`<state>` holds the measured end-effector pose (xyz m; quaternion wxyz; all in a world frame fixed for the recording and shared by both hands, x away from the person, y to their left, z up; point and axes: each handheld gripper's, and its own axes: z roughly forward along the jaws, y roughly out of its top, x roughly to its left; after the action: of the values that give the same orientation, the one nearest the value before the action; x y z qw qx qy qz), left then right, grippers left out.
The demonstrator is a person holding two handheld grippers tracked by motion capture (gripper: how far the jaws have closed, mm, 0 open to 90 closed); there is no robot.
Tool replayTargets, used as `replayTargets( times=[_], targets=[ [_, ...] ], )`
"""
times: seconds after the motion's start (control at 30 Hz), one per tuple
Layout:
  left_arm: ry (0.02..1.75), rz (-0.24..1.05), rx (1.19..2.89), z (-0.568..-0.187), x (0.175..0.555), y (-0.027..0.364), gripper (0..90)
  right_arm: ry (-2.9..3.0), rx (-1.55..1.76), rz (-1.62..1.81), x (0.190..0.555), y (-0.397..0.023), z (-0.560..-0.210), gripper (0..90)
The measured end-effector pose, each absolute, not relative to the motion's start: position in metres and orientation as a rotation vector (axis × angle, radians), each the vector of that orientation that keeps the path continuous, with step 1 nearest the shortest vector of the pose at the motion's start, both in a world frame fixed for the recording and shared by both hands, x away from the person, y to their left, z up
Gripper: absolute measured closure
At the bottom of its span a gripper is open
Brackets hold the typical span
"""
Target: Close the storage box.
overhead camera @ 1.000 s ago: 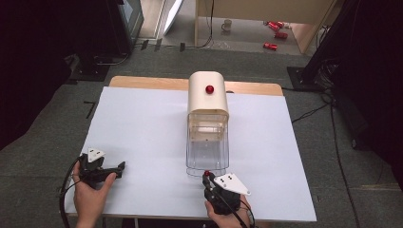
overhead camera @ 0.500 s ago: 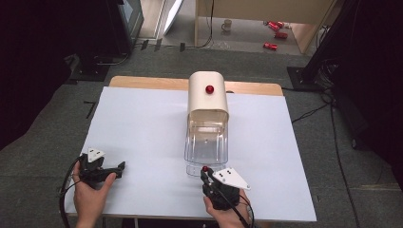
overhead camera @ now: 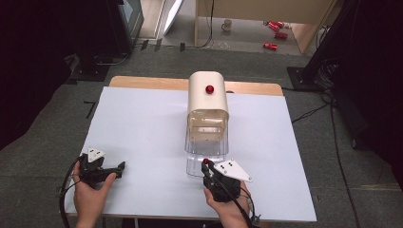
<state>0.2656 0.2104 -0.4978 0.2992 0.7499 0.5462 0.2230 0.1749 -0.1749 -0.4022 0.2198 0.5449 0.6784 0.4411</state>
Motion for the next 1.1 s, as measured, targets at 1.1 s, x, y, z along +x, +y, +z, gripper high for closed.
replayTargets(
  times=[1.1],
  targets=[
    [1.452, 0.591, 1.989, -0.498, 0.266, 0.21, 1.9, 1.808, 1.548, 1.176, 0.235, -0.18, -0.402, 76.5]
  ],
)
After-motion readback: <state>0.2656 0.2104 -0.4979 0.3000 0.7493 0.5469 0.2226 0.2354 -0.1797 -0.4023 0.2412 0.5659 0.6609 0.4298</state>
